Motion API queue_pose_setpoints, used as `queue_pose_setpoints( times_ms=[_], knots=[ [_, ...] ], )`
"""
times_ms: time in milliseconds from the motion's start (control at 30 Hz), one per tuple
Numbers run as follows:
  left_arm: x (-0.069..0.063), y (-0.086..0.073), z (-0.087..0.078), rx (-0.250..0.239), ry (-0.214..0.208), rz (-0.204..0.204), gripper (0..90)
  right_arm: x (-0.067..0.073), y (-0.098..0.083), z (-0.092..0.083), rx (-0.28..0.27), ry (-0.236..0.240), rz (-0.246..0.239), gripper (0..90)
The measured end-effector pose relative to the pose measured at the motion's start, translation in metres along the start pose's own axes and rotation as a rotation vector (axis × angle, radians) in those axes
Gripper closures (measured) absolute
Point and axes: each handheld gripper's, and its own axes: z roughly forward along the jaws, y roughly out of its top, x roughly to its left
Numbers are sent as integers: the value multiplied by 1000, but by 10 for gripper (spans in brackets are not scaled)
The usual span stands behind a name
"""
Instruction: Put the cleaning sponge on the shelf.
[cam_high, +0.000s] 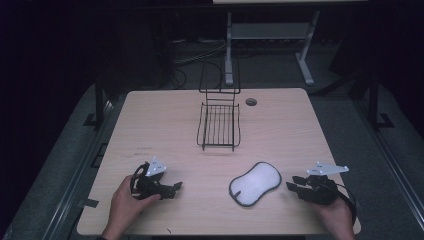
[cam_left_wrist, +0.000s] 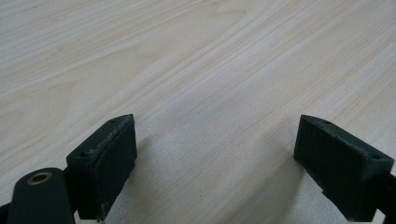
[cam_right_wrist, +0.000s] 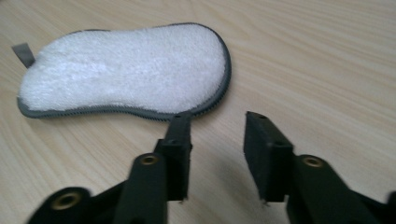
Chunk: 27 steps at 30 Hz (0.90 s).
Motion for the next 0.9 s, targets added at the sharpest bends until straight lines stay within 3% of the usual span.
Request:
queue_pose_setpoints(
  times_ms=[33,67,100,300,900],
  knots=[
    [0,0,0,0,0,0,123,1,3,-1,-5,10,-11,803],
    [0,0,0,0,0,0,124,1,3,-1,-5,10,-11,803],
    [0,0,0,0,0,0,123,3,6,-2,-13,19,-17,897],
    [0,0,0,0,0,0,124,9,16,2,-12,54,-29,899],
    [0,0,0,0,2,0,124,15,39,34,22,61,-64,899]
  ],
)
